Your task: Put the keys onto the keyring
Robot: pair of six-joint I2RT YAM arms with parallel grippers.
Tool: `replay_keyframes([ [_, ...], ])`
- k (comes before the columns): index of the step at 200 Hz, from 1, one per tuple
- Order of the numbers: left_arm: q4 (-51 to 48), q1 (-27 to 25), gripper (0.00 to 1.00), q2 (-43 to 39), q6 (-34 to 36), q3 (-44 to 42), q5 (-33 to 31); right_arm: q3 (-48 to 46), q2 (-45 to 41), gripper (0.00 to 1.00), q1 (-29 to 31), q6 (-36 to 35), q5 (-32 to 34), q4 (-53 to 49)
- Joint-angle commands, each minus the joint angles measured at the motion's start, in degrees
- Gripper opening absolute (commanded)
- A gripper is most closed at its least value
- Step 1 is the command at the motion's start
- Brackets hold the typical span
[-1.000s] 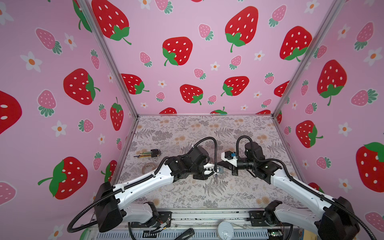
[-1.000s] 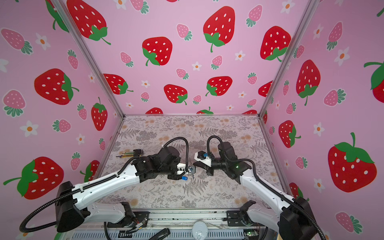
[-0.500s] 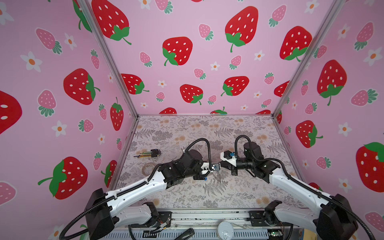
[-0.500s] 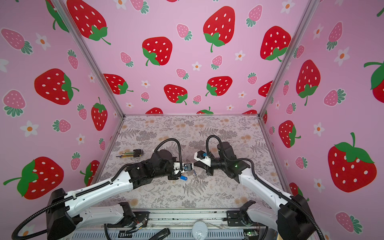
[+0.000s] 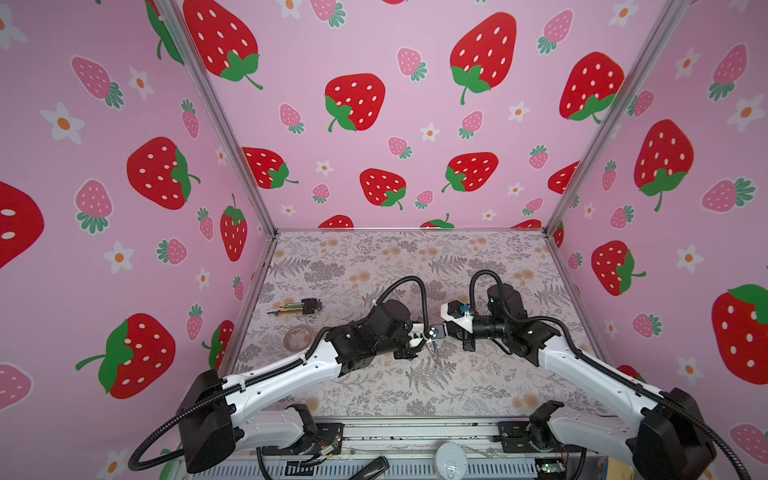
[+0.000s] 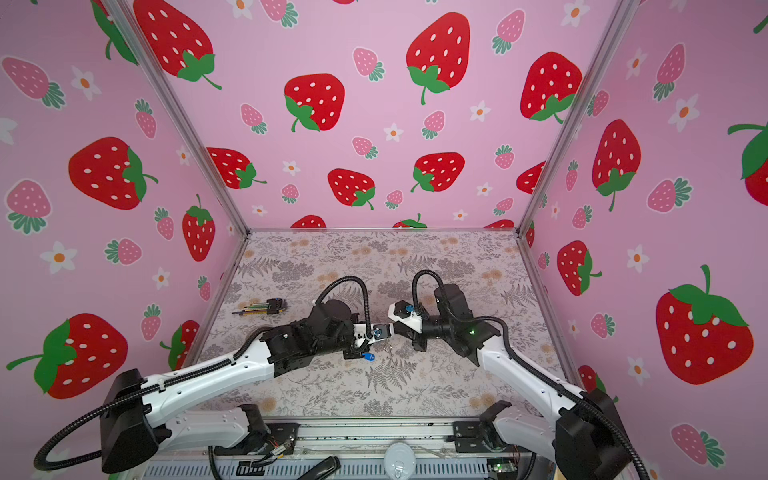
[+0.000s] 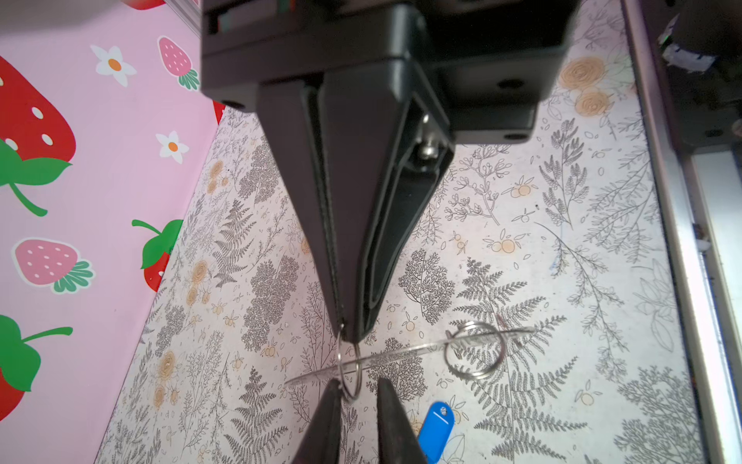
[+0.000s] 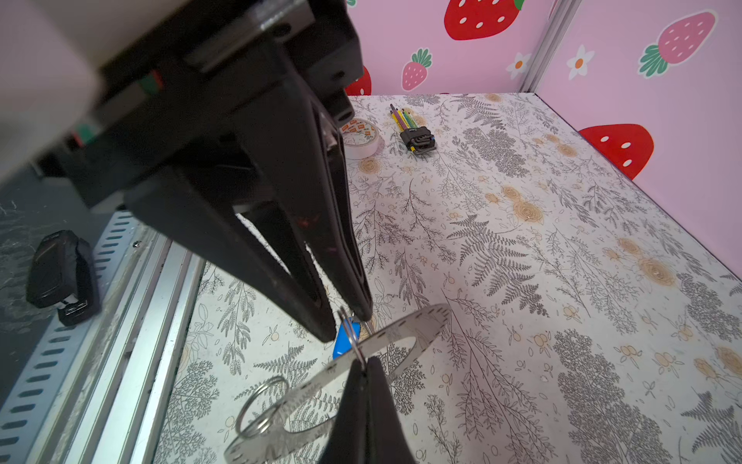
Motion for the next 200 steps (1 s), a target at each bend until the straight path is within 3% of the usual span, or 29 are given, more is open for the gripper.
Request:
replay_keyframes([
  [1,1.29,-0.19,0.17,0.54,-0.71,1.22,-0.21,-0.29,-0.50,0.00,-0.18,-0.32,-1.81,0.34],
  [54,1.89,-0.19,0.07,-0.08,-0.43,0.85,0.73,-0.26,-0.40,0.00,-0.22,-0.39,-1.91,0.40],
  [80,2.04,-0.19,0.07,-0.17,-0.28,0.87,0.90,-0.30,-0.38,0.00,-0.21,-0.28,-2.07,0.40],
  [84,2.09,-0.23,0.02,-0.17,-0.30,0.84,0.90,-0.24,-0.33,0.00,-0.19,-0.31,-2.09,0.40],
  [100,2.26,-0.28,0.00,-0.17,-0.28,0.90,0.99,-0.22,-0.35,0.00,-0.18,-0.25,-2.16,0.40],
  [181,2.17,-0.27,0.05,0.02,-0.02,1.41,0.55,-0.13,-0.13,0.00,-0.18,-0.17,-2.55,0.23],
  [185,2.09,-0.30,0.09,0.12,-0.04,1.37,0.55,-0.13,-0.09,0.00,-0.22,-0.15,-2.63,0.27],
  [200,1.99,-0.28,0.11,0.27,-0.02,1.66,0.50,-0.05,-0.06,0.00,-0.23,-0.26,-2.51,0.14],
])
